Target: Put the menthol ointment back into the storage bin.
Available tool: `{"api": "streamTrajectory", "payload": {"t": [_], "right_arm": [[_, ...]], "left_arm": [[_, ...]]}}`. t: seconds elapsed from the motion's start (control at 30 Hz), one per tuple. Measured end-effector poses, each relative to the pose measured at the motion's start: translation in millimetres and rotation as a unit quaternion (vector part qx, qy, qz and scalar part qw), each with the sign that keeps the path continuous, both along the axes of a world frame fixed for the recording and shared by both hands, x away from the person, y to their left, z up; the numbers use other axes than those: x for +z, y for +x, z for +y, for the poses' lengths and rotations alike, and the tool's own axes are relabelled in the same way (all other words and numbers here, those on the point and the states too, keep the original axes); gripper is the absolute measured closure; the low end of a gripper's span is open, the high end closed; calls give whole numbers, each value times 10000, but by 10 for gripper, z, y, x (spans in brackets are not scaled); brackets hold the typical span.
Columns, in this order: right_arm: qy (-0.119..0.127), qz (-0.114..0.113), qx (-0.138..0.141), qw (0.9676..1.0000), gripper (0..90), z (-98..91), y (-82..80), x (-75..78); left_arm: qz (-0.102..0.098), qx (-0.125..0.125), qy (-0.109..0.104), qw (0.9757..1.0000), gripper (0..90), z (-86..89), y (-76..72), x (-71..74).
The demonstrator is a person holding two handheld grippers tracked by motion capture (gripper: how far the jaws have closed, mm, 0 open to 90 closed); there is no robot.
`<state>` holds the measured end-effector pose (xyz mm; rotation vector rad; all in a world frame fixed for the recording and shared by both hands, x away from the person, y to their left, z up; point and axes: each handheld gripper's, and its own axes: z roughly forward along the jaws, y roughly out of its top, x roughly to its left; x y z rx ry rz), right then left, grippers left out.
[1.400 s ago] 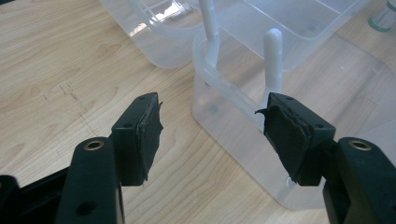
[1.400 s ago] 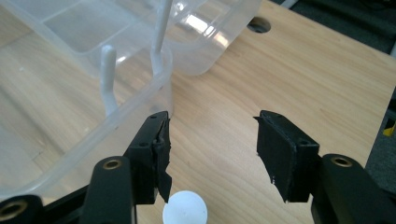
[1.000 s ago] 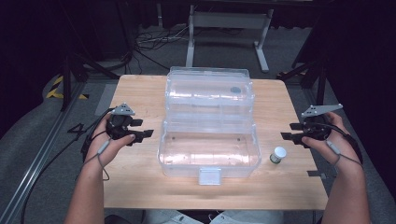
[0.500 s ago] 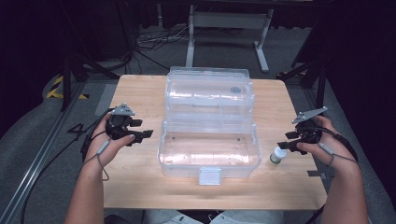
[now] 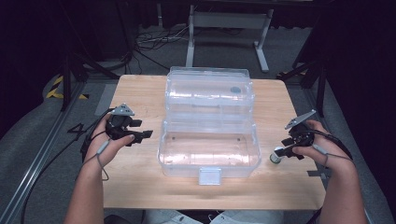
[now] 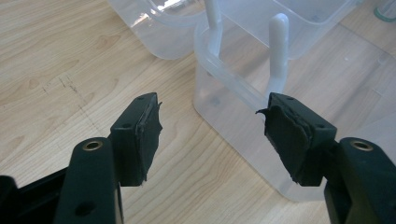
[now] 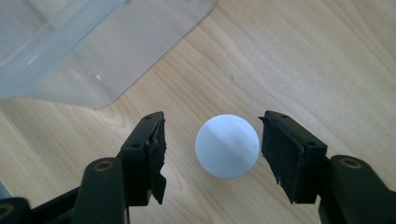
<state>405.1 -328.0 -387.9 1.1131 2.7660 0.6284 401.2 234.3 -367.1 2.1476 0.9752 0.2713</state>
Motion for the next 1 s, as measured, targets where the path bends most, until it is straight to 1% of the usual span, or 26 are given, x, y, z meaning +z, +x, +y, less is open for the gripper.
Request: {"api": "streamTrajectory", "payload": {"t": [0.1, 0.17, 0.27, 0.3, 0.33, 0.43, 0.6, 0.8, 0.9, 1.0], "right_arm": [[-78, 63, 19, 9999, 398, 15, 12, -38], [-178, 103, 44, 9998, 397, 26, 25, -70], [-200, 130, 34, 9997, 393, 31, 33, -91], [-323, 136, 4, 9994, 393, 34, 50, -118], [-323, 136, 4, 9994, 393, 34, 50, -118], [-499, 210, 6, 9985, 393, 39, 76, -177], [-650, 319, 21, 9974, 405, 50, 106, -246], [-666, 366, 130, 9970, 463, 80, 135, -296], [-719, 378, 176, 9965, 498, 79, 147, -311], [-749, 386, 199, 9962, 504, 84, 148, -310]], "left_arm": [[-1, -1, 7, 10000, 365, 3, -2, 3], [1, 4, 3, 10000, 364, 3, -4, 3], [-7, 1, 6, 10000, 364, 4, -4, 3], [-6, -6, 9, 10000, 364, 6, -4, 3], [-6, -6, 9, 10000, 364, 6, -4, 3], [-10, -20, 20, 10000, 364, 9, -3, 4], [1, -17, 17, 10000, 364, 9, -4, 3], [12, -12, 12, 10000, 363, 8, -5, 0], [14, -21, 28, 10000, 363, 15, -5, 2], [20, -14, 20, 10000, 363, 15, -6, 2]]}}
